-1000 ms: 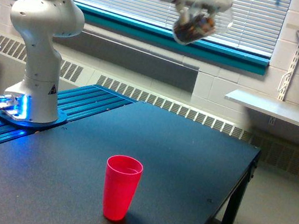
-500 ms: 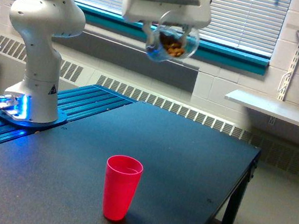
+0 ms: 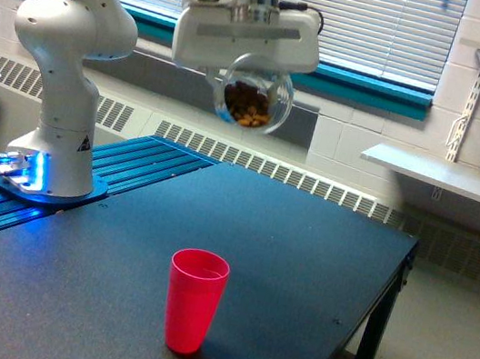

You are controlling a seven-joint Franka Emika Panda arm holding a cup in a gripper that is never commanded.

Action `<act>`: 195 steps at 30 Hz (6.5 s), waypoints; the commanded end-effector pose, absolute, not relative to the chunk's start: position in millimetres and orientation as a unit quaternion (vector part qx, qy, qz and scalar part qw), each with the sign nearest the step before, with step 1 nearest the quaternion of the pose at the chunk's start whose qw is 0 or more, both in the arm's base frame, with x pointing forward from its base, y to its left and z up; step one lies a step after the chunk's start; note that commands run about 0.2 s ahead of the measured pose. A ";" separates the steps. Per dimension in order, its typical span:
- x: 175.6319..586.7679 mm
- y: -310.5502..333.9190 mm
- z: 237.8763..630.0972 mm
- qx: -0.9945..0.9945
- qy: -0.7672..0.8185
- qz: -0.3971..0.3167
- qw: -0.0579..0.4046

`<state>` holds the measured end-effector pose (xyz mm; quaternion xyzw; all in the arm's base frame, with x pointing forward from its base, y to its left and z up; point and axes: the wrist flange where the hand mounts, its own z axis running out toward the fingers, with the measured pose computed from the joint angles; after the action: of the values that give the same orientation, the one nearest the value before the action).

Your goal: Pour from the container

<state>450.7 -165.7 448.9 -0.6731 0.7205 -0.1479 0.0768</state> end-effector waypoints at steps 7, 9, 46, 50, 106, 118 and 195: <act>453.9 -176.1 421.7 -0.677 0.720 -0.122 0.092; 454.3 -175.6 416.5 -0.676 0.722 -0.117 0.092; 459.7 -171.6 349.7 -0.643 0.755 -0.039 0.119; 458.1 -172.0 345.7 -0.639 0.760 -0.034 0.114; 452.3 -188.8 313.6 -0.601 0.796 0.003 0.072; 454.3 -187.2 312.6 -0.606 0.792 0.010 0.068; 468.6 -195.3 301.0 -0.616 0.784 0.062 0.037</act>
<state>468.0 -192.7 298.0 -0.6123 0.7873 0.0622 0.0372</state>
